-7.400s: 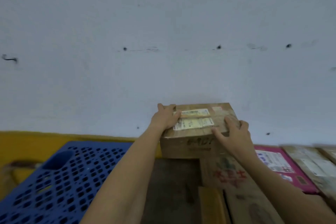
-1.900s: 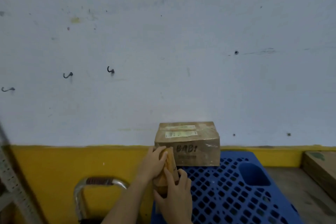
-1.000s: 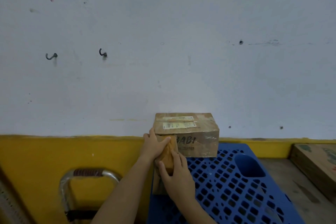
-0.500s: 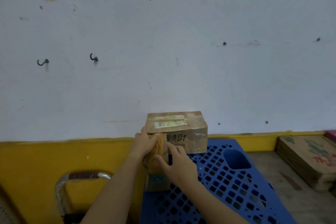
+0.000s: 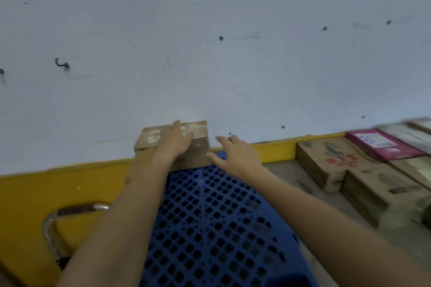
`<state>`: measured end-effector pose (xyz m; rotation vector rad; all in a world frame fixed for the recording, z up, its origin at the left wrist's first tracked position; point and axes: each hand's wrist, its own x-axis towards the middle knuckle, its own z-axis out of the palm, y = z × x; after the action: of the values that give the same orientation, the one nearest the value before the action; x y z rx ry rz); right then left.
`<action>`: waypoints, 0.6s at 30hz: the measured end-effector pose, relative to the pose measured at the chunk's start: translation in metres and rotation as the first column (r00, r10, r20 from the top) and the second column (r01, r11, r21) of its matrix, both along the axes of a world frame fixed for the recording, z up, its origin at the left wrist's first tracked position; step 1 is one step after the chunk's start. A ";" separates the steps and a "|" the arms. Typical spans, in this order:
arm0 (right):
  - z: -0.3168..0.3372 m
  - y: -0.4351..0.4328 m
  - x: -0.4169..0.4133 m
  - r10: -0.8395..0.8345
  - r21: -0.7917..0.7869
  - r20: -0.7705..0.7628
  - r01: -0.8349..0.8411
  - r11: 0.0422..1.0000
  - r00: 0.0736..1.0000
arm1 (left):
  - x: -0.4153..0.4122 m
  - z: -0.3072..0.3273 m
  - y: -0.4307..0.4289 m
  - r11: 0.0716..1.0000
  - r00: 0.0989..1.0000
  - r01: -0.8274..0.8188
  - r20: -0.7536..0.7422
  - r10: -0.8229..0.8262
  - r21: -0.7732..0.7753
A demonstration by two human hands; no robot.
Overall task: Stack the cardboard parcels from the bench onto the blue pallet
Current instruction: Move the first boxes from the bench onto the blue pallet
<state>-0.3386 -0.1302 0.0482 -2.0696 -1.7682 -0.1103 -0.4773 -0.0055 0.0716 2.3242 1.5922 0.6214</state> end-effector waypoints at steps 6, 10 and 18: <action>0.006 -0.080 0.114 -0.066 0.012 0.049 0.066 0.998 0.997 | 0.107 0.004 -0.080 0.994 0.993 0.098 -0.067 -0.094 0.053; -0.001 -0.123 0.184 -0.134 0.019 0.076 0.133 0.991 0.988 | 0.180 -0.005 -0.124 0.982 0.978 0.175 -0.124 -0.165 0.071; -0.020 -0.193 0.300 -0.308 -0.014 -0.040 0.308 0.951 0.951 | 0.322 -0.039 -0.180 0.946 0.933 0.320 -0.157 -0.325 -0.054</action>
<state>-0.0388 -0.3233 0.0281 -2.3220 -1.4106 -0.1479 -0.1548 -0.1858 0.0322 2.5934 1.2234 0.3365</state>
